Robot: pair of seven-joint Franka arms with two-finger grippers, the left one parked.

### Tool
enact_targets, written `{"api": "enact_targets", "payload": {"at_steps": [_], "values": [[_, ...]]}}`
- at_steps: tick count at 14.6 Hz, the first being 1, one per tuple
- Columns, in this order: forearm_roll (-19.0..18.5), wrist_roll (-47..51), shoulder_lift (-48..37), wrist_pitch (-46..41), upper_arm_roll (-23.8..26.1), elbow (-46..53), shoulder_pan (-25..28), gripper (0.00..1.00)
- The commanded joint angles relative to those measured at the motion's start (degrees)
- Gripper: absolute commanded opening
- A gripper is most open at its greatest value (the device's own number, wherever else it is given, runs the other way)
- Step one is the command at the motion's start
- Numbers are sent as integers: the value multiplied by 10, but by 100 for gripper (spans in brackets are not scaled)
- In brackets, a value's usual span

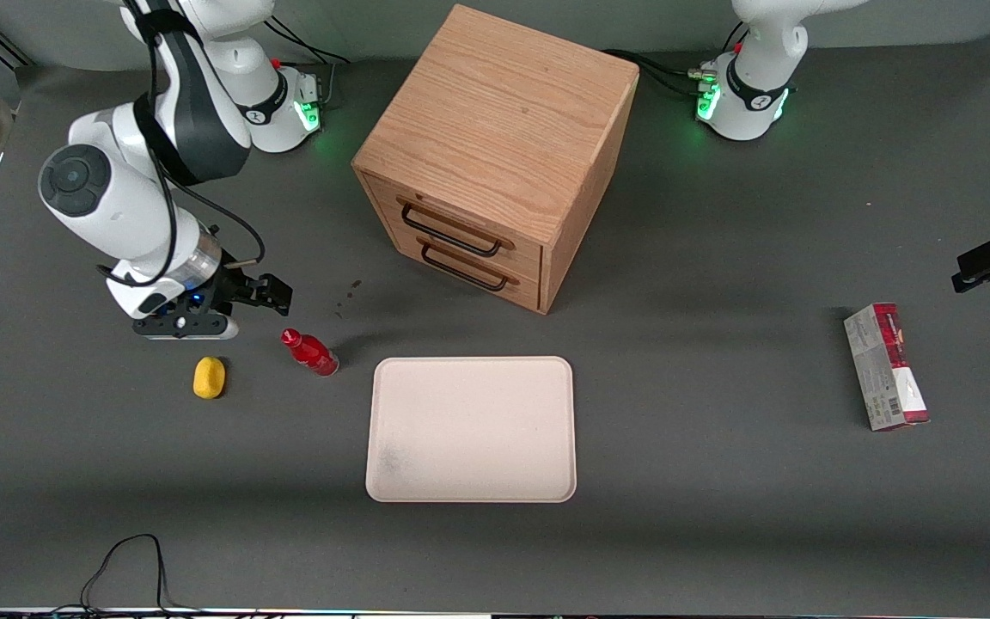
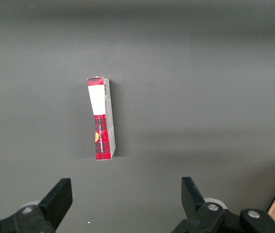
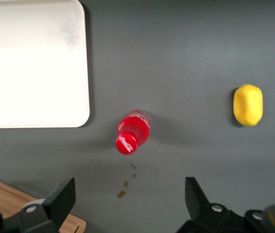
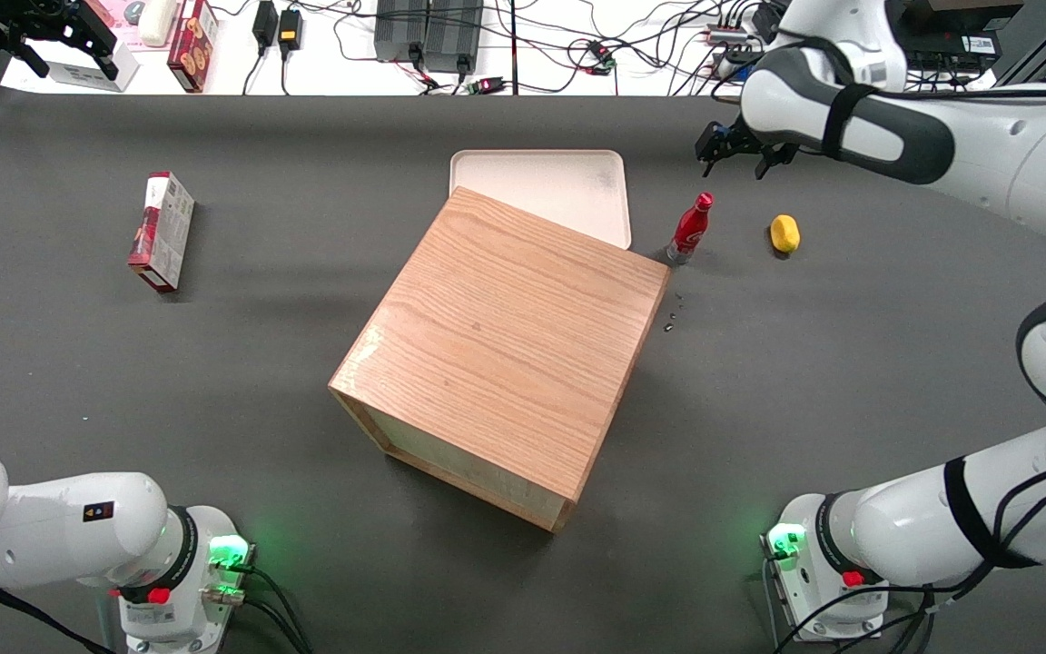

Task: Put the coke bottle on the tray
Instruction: 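Move the open right gripper down over the red Coca-Cola bottle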

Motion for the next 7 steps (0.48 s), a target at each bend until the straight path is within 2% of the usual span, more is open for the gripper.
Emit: {"api": "enact_targets", "payload": {"at_steps": [1, 7], "values": [[7, 11, 37, 44, -2, 3, 7, 100], [7, 12, 88, 103, -2, -1, 15, 100]]}}
